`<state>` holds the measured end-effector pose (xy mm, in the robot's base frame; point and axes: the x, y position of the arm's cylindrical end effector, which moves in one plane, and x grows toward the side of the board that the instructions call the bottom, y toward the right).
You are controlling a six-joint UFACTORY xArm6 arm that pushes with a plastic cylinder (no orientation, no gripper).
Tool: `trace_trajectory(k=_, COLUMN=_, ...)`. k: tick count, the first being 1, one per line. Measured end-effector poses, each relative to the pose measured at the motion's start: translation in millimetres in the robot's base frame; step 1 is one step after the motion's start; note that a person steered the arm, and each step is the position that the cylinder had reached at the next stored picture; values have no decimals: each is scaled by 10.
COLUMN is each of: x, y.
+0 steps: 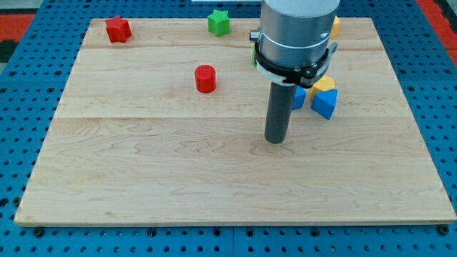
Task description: Place your arm to the right of the red circle
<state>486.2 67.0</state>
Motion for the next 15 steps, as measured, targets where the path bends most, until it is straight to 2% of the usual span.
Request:
trace_trajectory(k=7, x=73, y=-20)
trace_trajectory(k=8, x=73, y=-317)
trace_trajectory(k=9, x=61, y=-947)
trace_trajectory(k=10, x=155, y=-1302)
trace_trajectory(k=11, x=29, y=-1094)
trace_trajectory(k=12, x=-471, y=-649)
trace_trajectory(k=13, x=-819, y=-591)
trace_trajectory(k=15, x=-1146, y=-583)
